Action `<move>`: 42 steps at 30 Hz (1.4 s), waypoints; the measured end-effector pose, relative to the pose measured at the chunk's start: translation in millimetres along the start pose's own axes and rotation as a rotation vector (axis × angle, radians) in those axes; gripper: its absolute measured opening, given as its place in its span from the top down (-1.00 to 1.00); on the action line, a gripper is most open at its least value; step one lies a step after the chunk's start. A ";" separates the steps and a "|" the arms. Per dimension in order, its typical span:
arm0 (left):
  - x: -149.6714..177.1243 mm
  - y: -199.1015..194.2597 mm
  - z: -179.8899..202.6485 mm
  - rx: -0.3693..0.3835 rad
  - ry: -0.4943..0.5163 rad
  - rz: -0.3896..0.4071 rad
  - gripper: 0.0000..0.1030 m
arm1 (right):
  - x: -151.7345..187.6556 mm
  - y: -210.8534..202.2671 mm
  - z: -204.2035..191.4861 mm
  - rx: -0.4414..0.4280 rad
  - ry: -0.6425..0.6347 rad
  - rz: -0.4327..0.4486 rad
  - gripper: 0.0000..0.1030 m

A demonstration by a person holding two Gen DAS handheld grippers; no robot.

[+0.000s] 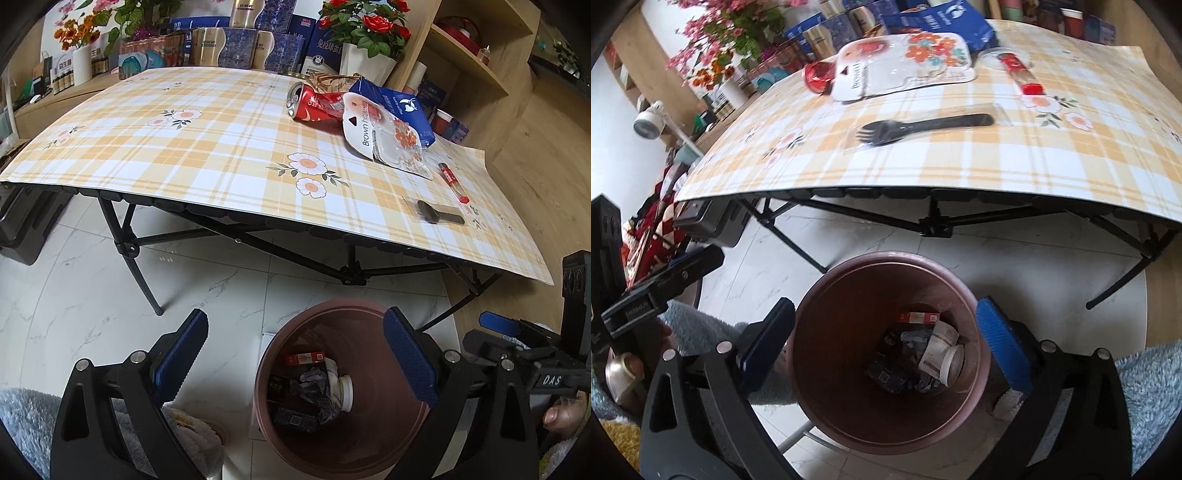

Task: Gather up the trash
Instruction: 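Open both grippers over the bin to drop the card and black box, then grasp the red lighter with the right gripper while the left grasps the crushed red can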

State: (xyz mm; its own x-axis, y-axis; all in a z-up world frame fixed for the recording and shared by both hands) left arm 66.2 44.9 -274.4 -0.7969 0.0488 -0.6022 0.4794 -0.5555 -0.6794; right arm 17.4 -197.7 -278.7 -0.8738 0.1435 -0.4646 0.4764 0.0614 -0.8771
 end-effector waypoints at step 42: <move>-238.8 120.1 -18.4 0.032 -0.159 0.028 -0.02 | -98.3 -23.3 106.0 0.159 0.206 0.195 -0.89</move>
State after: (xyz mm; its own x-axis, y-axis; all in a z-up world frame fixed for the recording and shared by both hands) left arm 320.8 -18.2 -219.9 -0.8325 -0.0975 -0.5453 0.4924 -0.5812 -0.6479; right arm 81.9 -317.9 -225.5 -0.7218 0.3355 -0.6053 0.5975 -0.1393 -0.7897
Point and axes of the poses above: each gripper's, at about its wrist camera, not at the fingertips, and y roughly the way its jaws point, z to its right, x to its underside, the point moved 4 cm from there along y, roughly the way its jaws point, and after that the axes turned 14 degrees about x, right-handed, at the moved point
